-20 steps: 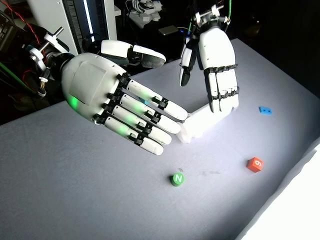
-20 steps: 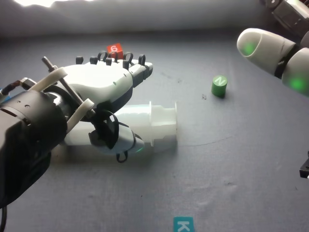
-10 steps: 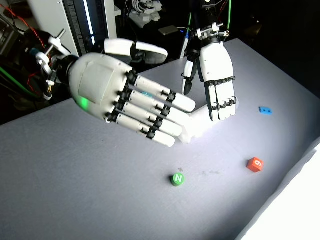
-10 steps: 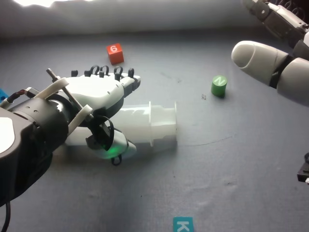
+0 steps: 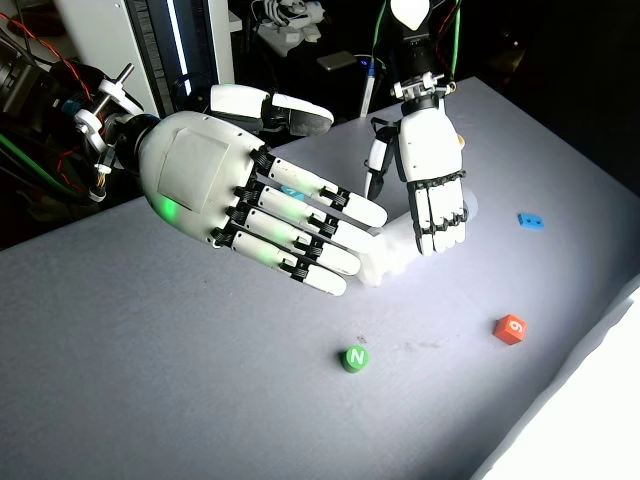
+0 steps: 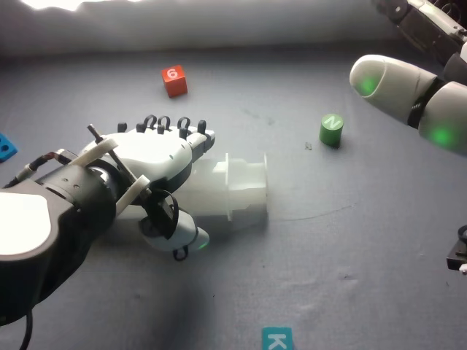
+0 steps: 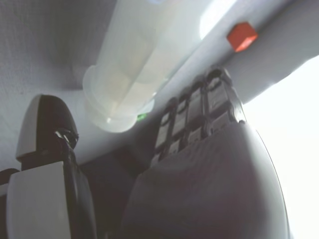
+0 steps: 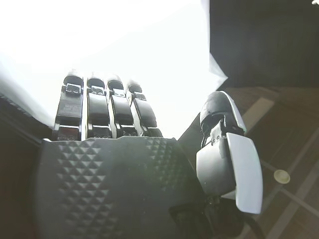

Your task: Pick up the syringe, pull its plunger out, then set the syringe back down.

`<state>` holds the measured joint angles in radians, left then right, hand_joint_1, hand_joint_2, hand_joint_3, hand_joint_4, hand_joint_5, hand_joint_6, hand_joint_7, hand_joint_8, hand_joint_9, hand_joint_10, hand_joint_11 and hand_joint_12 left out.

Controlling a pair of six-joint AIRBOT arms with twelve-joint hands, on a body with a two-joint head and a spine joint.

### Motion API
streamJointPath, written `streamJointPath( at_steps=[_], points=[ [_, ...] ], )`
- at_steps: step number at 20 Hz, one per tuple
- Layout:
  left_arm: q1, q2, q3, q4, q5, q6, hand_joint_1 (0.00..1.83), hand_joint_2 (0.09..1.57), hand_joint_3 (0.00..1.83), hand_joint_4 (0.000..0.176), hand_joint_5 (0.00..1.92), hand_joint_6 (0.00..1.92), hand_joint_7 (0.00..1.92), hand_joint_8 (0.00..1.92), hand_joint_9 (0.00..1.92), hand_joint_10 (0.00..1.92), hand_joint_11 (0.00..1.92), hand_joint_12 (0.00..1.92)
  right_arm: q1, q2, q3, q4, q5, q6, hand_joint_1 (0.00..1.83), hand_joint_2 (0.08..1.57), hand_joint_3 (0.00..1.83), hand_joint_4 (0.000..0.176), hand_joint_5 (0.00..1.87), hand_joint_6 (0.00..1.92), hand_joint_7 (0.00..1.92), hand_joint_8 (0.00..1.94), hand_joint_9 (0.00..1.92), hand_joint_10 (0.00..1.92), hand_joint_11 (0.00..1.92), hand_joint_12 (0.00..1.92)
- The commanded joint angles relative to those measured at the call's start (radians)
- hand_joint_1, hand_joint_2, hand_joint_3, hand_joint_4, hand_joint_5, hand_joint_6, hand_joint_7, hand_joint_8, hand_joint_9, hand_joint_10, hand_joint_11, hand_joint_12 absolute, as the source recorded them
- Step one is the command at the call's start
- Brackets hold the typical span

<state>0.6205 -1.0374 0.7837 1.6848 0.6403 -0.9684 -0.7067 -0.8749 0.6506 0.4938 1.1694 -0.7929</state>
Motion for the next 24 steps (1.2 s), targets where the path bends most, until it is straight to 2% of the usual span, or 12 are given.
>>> streamJointPath(
  at_steps=[1, 5, 8, 11, 19, 21, 22, 23, 24],
  points=[
    [0.001, -0.007, 0.009, 0.074, 0.034, -0.012, 0.94, 1.05, 0.0, 0.0, 0.0, 0.0, 0.0, 0.0, 0.0, 0.0, 0.0, 0.0, 0.015, 0.002, 0.002, -0.046, 0.119, 0.009, 0.0, 1.22, 0.0, 0.0, 0.0, 0.0, 0.0, 0.0, 0.0, 0.0, 0.0, 0.0],
    [0.027, -0.009, 0.032, 0.091, 0.034, -0.026, 0.94, 1.05, 0.0, 0.0, 0.0, 0.0, 0.0, 0.0, 0.0, 0.0, 0.0, 0.0, 0.015, 0.002, 0.002, -0.046, 0.122, 0.011, 0.0, 1.21, 0.0, 0.0, 0.02, 0.01, 0.01, 0.0, 0.0, 0.0, 0.0, 0.0],
    [0.063, -0.021, 0.054, 0.146, 0.048, -0.104, 0.98, 1.04, 0.0, 0.0, 0.0, 0.0, 0.0, 0.0, 0.0, 0.0, 0.0, 0.0, 0.018, 0.001, 0.002, -0.047, 0.124, 0.013, 0.0, 1.21, 0.0, 0.0, 0.01, 0.0, 0.0, 0.0, 0.0, 0.0, 0.0, 0.0],
    [0.076, -0.045, 0.075, 0.147, 0.049, -0.114, 0.91, 1.07, 0.01, 0.0, 0.0, 0.0, 0.0, 0.0, 0.0, 0.0, 0.0, 0.0, 0.018, 0.001, 0.002, -0.047, 0.125, 0.013, 0.0, 1.21, 0.0, 0.0, 0.0, 0.0, 0.0, 0.0, 0.0, 0.0, 0.0, 0.0],
    [0.098, -0.098, 0.121, 0.159, 0.064, -0.129, 0.99, 1.08, 0.01, 0.0, 0.0, 0.0, 0.02, 0.01, 0.03, 0.01, 0.06, 0.03, 0.018, -0.001, 0.002, -0.047, 0.125, 0.013, 0.0, 1.21, 0.0, 0.0, 0.0, 0.0, 0.0, 0.0, 0.0, 0.0, 0.0, 0.0],
    [0.113, -0.103, 0.127, 0.185, 0.07, -0.16, 1.07, 1.07, 0.0, 0.0, 0.09, 0.01, 0.15, 0.01, 0.16, 0.01, 0.0, 0.55, 0.018, -0.002, 0.002, -0.048, 0.125, 0.013, 0.0, 1.22, 0.0, 0.0, 0.0, 0.0, 0.0, 0.0, 0.0, 0.0, 0.0, 0.0],
    [0.12, -0.105, 0.128, 0.192, 0.075, -0.174, 1.18, 1.08, 0.0, 0.0, 0.21, 0.02, 0.3, 0.02, 0.3, 0.04, 0.0, 0.87, 0.017, -0.002, 0.002, -0.049, 0.125, 0.013, 0.0, 1.22, 0.0, 0.0, 0.0, 0.0, 0.0, 0.0, 0.0, 0.0, 0.0, 0.0],
    [0.125, -0.105, 0.128, 0.197, 0.077, -0.179, 1.18, 1.08, 0.0, 0.0, 0.21, 0.02, 0.3, 0.02, 0.3, 0.04, 0.0, 0.87, 0.017, -0.002, 0.002, -0.049, 0.125, 0.013, 0.0, 1.22, 0.0, 0.0, 0.0, 0.0, 0.0, 0.0, 0.0, 0.0, 0.0, 0.0],
    [0.129, -0.105, 0.128, 0.197, 0.078, -0.18, 1.22, 1.08, 0.0, 0.0, 0.26, 0.02, 0.35, 0.01, 0.37, 0.03, 0.0, 1.0, 0.017, -0.002, 0.002, -0.049, 0.125, 0.013, 0.0, 1.22, 0.0, 0.0, 0.0, 0.0, 0.0, 0.0, 0.0, 0.0, 0.0, 0.0]
  ],
)
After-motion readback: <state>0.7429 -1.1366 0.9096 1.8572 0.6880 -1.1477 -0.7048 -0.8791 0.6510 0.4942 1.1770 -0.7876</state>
